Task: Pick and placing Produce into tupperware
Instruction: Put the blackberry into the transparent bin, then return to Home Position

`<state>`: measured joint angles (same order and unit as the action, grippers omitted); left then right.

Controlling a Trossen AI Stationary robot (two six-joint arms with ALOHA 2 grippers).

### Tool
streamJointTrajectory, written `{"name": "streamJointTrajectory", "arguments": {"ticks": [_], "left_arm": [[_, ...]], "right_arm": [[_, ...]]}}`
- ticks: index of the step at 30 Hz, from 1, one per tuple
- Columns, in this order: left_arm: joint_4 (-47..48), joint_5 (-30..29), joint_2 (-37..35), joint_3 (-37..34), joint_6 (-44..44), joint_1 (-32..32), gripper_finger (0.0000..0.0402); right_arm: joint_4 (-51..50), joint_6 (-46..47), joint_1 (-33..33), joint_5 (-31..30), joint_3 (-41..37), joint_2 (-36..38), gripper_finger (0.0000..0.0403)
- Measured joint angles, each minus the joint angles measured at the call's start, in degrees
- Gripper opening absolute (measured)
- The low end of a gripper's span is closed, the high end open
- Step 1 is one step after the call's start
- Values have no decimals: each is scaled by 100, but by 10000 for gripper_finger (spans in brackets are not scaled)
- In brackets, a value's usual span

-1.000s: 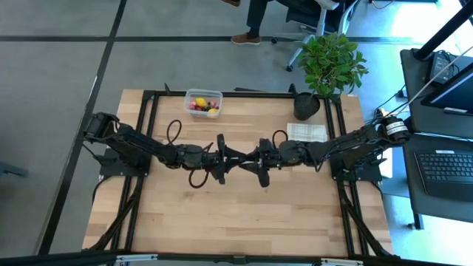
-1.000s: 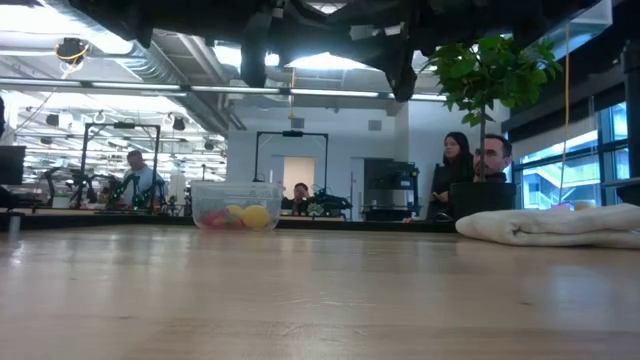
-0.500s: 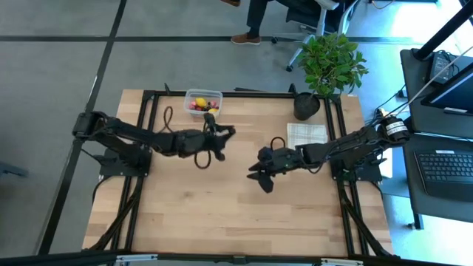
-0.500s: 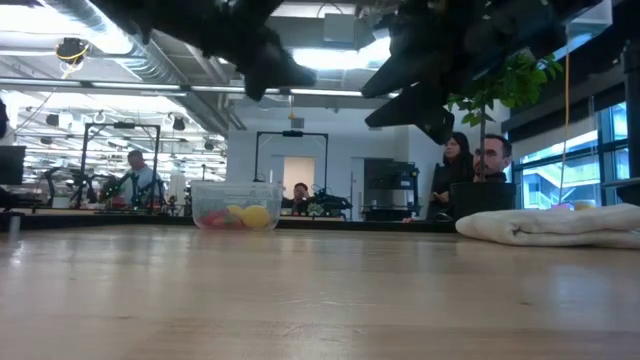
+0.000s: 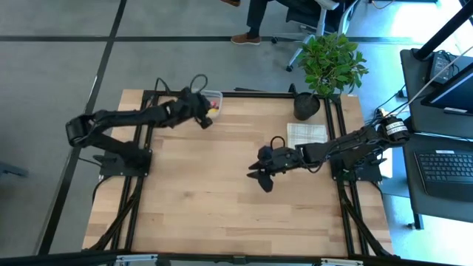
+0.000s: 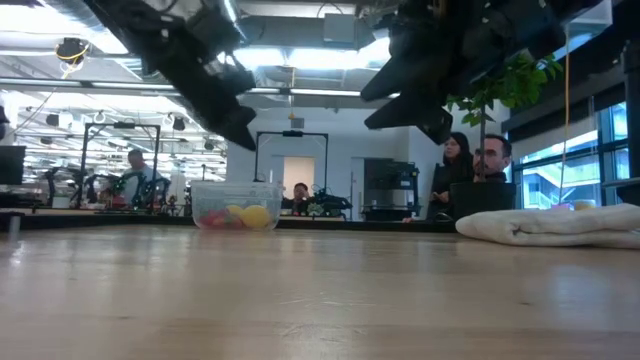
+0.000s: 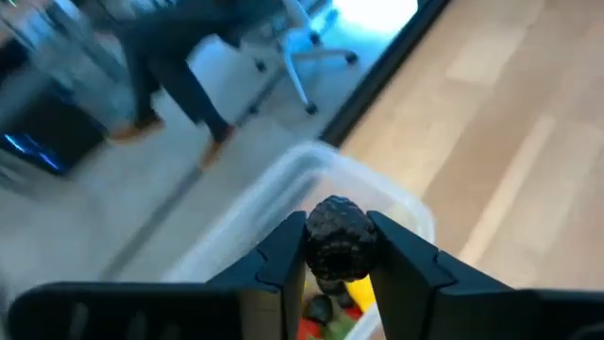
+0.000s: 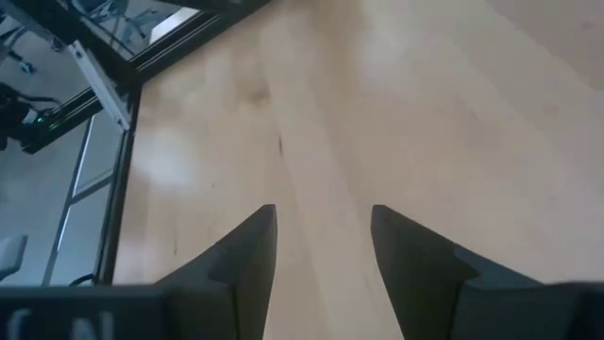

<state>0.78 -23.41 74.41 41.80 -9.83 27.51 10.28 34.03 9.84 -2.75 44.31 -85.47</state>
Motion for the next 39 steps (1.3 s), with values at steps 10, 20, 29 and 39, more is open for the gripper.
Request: {"name": "streamJointTrajectory", "arguments": {"ticks": [10,20,29,39], "left_arm": [[90,1244,494,-2,1374,1175,95],[-17,1413,1168,-2,1578,1414,83],[-48,1415,1174,-2,1583,1412,150],[-48,2027,564,-7,1379,1396,176]], "right_arm": [[-38,-15,-171,-7,0,2,177],[-37,-105,-183,-6,0,2,177],[-39,-130,-185,-7,0,2,177],[-21,-154,-185,-8,2,4,177]]}}
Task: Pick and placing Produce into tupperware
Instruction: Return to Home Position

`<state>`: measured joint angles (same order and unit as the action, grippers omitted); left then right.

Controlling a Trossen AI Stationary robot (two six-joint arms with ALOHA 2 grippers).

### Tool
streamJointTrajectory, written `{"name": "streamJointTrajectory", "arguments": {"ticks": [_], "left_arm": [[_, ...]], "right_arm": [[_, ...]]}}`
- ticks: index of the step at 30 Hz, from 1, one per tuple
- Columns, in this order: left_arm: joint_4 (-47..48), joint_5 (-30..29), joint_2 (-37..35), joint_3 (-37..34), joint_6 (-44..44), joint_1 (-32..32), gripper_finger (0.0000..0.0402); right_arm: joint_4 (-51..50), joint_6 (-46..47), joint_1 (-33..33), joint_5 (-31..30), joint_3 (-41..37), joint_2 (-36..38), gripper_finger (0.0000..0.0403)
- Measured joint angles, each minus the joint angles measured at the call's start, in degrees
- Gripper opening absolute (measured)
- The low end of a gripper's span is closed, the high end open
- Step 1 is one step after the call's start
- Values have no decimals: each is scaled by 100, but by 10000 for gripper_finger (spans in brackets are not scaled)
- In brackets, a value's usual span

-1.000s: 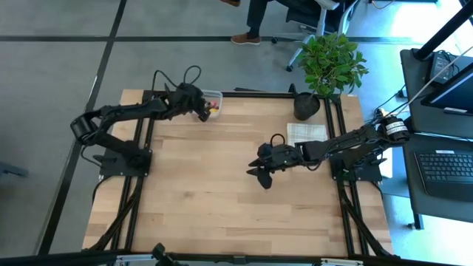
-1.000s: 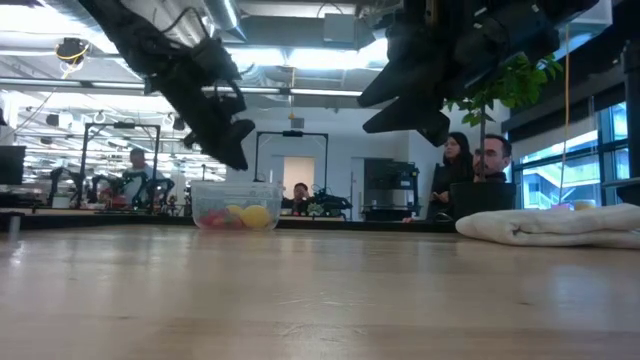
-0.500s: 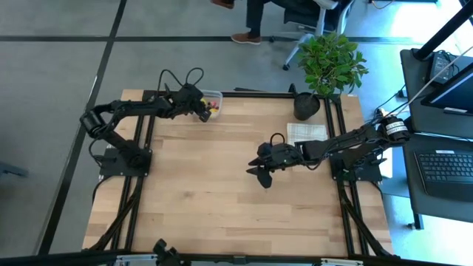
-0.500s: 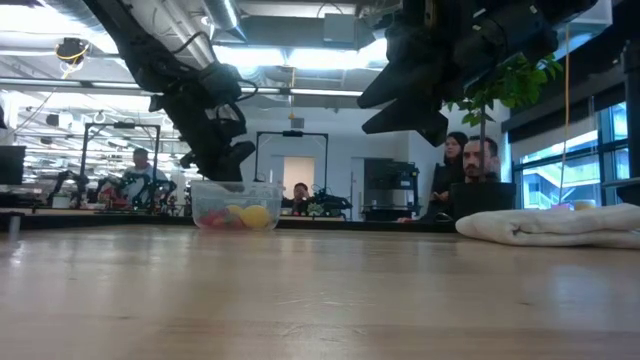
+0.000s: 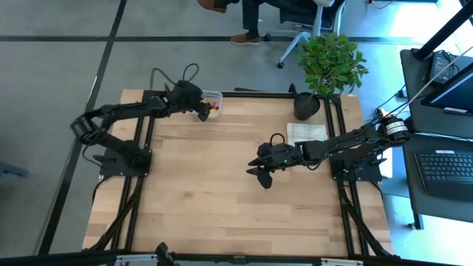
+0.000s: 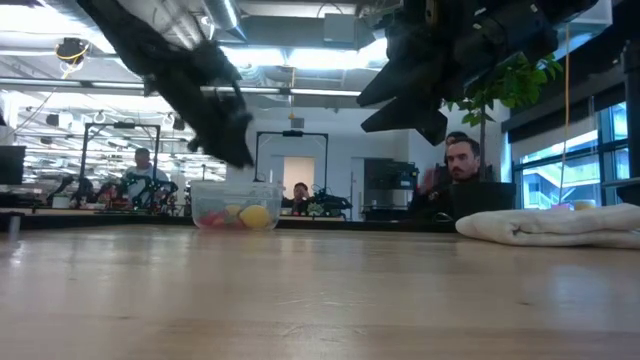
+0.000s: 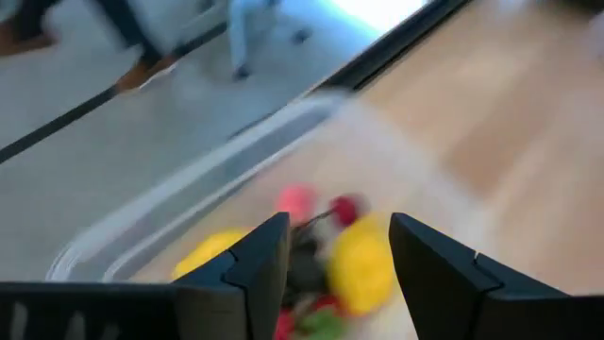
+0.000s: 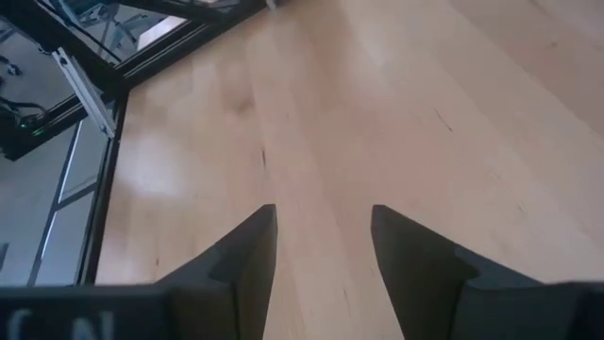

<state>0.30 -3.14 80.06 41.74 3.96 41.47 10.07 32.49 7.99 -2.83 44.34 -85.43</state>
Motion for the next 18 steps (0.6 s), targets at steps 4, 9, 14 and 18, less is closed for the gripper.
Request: {"name": "streamJointTrajectory", "arguments": {"ticks": [4,9,14,18], "left_arm": [[22,708,-920,-6,-108,-75,171],[-129,681,-2234,-378,-154,-530,162],[-136,423,-3407,-996,-161,-1184,152],[-233,85,-4246,-1584,-220,-1740,144]], "right_arm": [[200,-324,0,-36,1,17,177],[253,-1098,0,-581,6,336,177],[101,-2080,-106,-866,-13,1007,177],[126,-2635,-334,-870,-449,1731,177]]}}
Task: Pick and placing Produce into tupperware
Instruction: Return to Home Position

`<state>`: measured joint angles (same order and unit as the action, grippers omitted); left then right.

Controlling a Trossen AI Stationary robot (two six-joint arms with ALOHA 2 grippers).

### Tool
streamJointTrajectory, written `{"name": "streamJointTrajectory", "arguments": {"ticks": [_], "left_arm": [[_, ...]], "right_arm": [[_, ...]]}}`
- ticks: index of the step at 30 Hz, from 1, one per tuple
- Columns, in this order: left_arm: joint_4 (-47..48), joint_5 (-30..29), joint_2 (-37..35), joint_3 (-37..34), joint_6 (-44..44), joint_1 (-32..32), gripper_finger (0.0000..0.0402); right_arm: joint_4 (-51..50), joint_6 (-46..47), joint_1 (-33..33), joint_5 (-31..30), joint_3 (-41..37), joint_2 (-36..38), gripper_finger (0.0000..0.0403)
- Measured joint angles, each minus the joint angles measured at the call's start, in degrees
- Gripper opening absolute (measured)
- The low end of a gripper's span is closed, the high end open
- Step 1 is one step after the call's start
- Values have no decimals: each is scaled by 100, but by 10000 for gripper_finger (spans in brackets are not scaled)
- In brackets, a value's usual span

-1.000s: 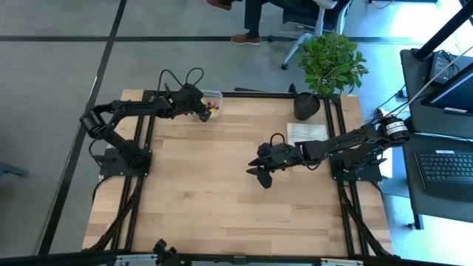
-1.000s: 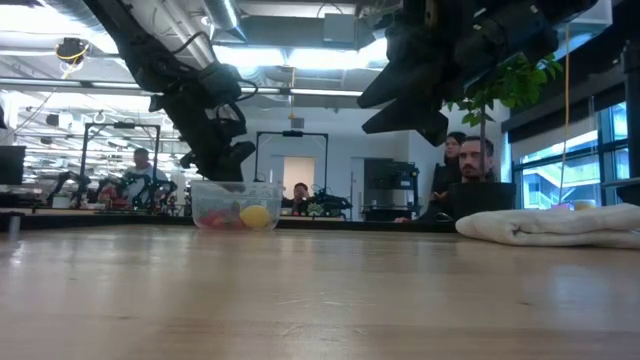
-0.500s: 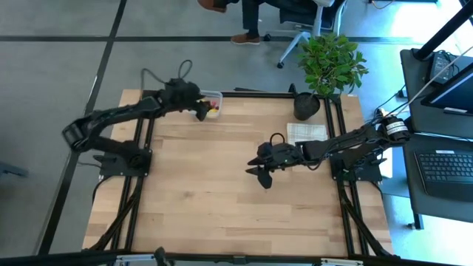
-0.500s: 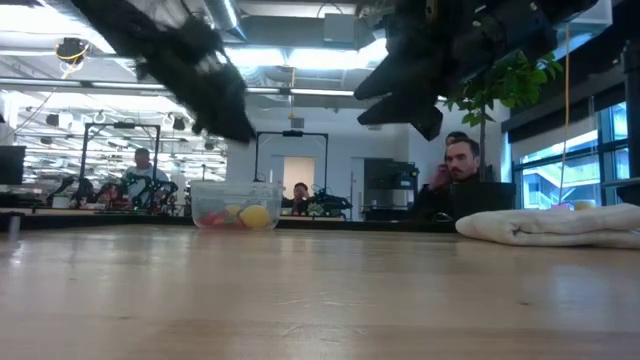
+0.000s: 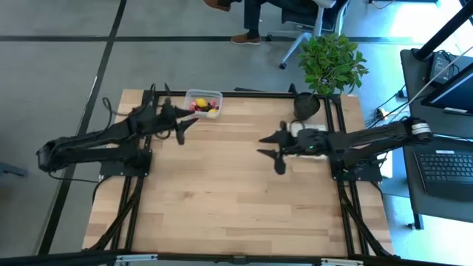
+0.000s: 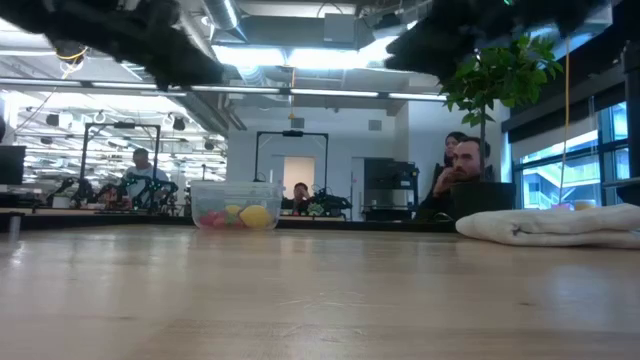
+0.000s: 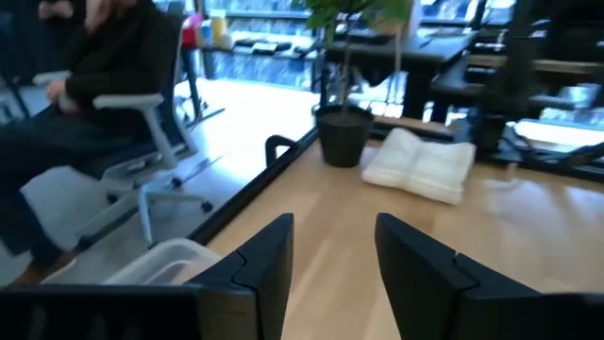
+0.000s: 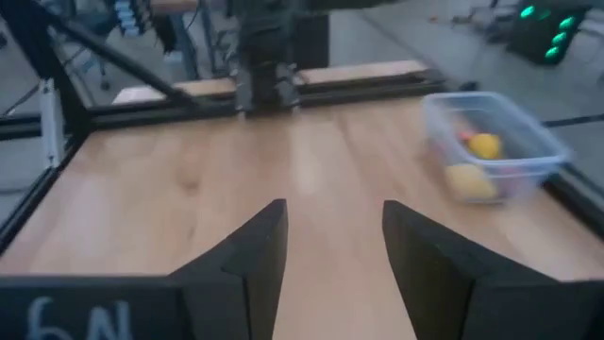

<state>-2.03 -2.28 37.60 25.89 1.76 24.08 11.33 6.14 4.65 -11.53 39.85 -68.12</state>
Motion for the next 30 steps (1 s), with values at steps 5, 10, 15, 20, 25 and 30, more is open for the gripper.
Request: {"name": "streamJointTrajectory", "arguments": {"ticks": [5,10,15,20,25,30], "left_arm": [[-491,-121,-923,-806,-90,-522,135],[-573,-160,-1630,-1388,-196,-849,127],[-720,-171,-2062,-1824,-227,-953,118],[-925,-170,-2307,-2238,-230,-995,109],[-1026,-168,-2472,-2511,-188,-995,101],[-972,-168,-2504,-2544,-99,-992,93]], "right_arm": [[671,-219,-320,-2,-1182,1210,177],[1259,-346,-499,-2,-2186,2343,177],[1446,-381,-536,3,-2817,3185,177],[1463,-385,-536,3,-3322,3807,177],[1468,-388,-536,5,-3683,4319,177],[1266,-362,-567,11,-3947,4793,177]]}}
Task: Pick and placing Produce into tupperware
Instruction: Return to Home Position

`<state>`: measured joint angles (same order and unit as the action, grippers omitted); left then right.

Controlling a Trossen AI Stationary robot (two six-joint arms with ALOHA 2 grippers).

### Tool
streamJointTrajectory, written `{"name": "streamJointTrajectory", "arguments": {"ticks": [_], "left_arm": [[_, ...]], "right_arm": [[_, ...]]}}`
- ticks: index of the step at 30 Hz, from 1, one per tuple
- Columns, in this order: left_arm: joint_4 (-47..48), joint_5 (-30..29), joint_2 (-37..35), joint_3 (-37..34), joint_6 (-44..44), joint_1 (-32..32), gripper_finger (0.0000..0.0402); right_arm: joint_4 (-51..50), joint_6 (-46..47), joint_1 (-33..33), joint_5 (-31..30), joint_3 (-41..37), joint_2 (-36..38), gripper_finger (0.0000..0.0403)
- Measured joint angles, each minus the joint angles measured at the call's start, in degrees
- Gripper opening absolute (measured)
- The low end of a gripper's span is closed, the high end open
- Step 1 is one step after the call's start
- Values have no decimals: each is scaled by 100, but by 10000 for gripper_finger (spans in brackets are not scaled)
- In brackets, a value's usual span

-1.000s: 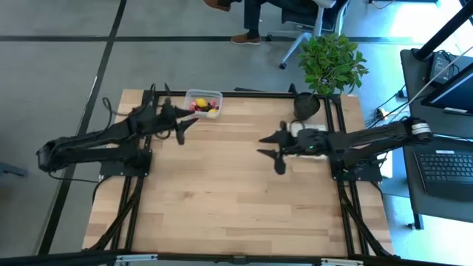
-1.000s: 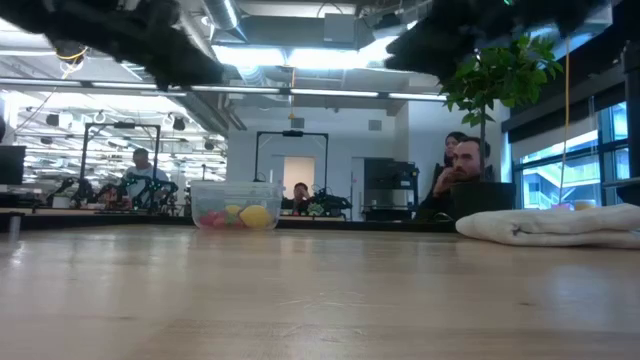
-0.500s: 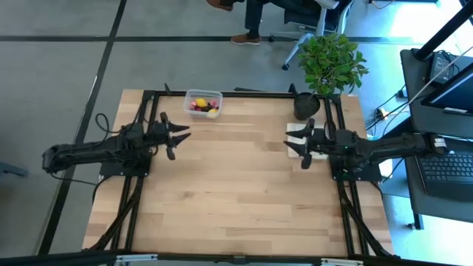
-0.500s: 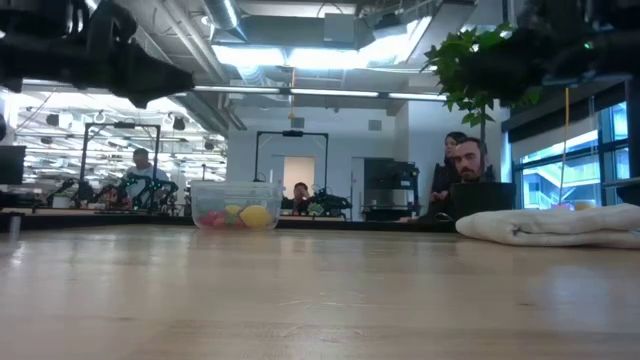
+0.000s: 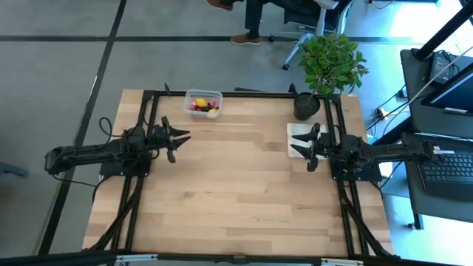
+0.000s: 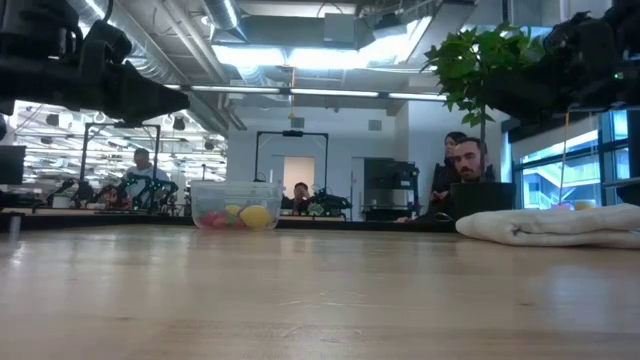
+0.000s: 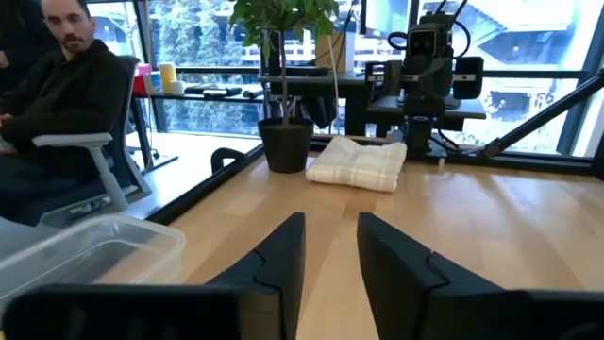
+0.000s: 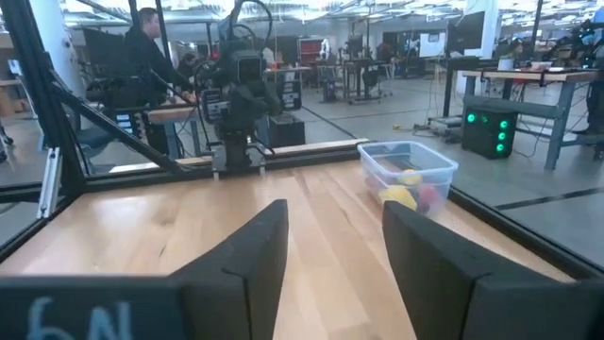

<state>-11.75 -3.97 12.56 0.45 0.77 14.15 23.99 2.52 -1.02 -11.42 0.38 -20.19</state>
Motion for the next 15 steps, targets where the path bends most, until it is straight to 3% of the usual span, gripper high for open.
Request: {"name": "streamJointTrajectory", "arguments": {"ticks": [9,15], "left_arm": [[16,0,15,0,12,0,80],[16,0,15,0,25,0,70]], "right_arm": [[-432,-125,-170,0,0,574,177],[-1459,234,-382,-6,0,1090,177]]}}
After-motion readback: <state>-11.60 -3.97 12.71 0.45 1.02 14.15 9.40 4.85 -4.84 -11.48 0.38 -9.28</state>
